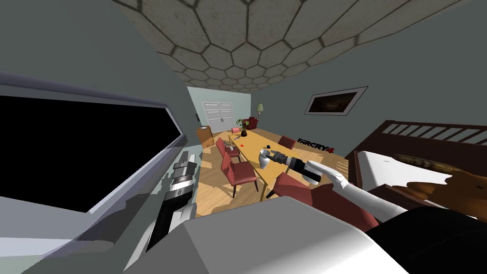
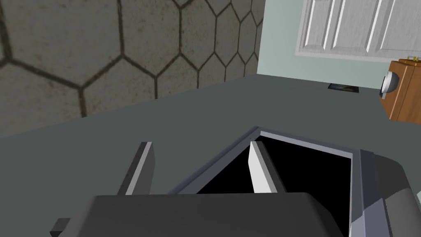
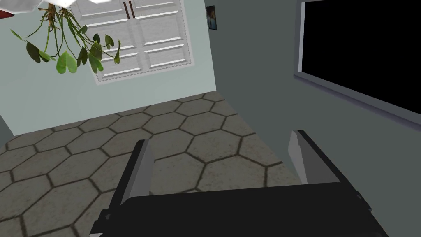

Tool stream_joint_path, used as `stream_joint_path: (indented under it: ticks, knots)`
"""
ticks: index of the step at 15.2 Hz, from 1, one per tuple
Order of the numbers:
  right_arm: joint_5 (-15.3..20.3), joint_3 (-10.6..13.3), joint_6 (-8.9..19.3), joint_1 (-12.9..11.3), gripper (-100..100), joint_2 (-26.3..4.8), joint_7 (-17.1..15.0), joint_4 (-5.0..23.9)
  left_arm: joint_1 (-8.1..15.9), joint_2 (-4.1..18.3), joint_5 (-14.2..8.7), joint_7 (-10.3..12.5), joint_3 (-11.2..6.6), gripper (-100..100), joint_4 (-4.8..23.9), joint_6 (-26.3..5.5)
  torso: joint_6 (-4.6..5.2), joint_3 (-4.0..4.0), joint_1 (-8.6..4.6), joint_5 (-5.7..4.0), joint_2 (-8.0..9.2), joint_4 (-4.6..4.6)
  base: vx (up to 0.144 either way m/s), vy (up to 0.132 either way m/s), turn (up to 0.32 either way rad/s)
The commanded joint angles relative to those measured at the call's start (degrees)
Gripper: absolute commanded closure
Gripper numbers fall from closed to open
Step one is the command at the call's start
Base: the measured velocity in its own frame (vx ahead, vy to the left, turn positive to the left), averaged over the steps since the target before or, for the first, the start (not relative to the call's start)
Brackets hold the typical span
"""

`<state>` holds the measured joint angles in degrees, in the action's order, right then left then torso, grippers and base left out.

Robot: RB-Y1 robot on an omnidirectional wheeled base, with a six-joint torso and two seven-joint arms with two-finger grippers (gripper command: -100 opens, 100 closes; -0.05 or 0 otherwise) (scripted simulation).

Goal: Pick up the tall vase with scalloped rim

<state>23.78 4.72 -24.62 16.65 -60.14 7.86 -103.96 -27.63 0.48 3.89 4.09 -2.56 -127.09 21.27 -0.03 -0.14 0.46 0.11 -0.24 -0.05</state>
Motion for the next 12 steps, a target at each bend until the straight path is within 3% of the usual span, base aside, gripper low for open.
stream_joint_path:
  ticks: [1,3,4,6,7,9,12]
  knots:
    - [1.2,1.1,-0.4,0.3,-100,-2.9,0.4,2.9,0.0,0.0,0.0,0.0,0.0,0,0.0,0.0,0.0,0.0,0.0,0.0,0.0,0.0,0.069,0.12,0.146]
    - [1.2,1.1,-0.4,0.3,-100,-3.8,0.4,3.7,0.0,0.0,0.0,0.0,0.0,0,0.0,0.0,0.01,-0.02,0.03,0.01,-0.03,-0.01,0.059,0.089,0.076]
    - [1.9,2.2,-0.7,0.5,-100,-6.2,0.6,5.1,0.0,0.0,0.0,0.0,0.0,0,0.0,0.0,0.03,0.01,-0.04,0.0,0.01,0.0,0.061,0.095,0.114]
    - [1.9,2.2,-0.7,0.5,-100,-6.5,0.6,6.3,0.0,0.0,0.0,0.0,0.0,0,0.0,0.0,-0.01,-0.01,-0.01,0.0,-0.01,0.0,0.048,0.081,0.091]
    - [2.6,3.2,-1.0,0.8,-100,-9.0,0.8,8.2,0.0,0.0,0.0,0.0,0.0,0,0.0,0.0,0.02,0.03,-0.08,-0.02,0.05,0.01,0.038,0.082,0.11]
    - [3.2,4.4,-1.4,1.1,-100,-10.9,1.0,11.3,0.0,0.0,0.0,0.0,0.0,0,0.0,0.0,0.01,0.04,-0.05,-0.02,0.08,0.01,0.054,0.105,0.143]
    - [3.7,5.5,-1.8,1.5,-100,-14.3,1.2,14.0,0.0,0.0,0.0,0.0,0.0,0,0.0,0.0,-0.01,-0.05,0.13,0.02,-0.08,-0.02,0.088,0.13,0.14]
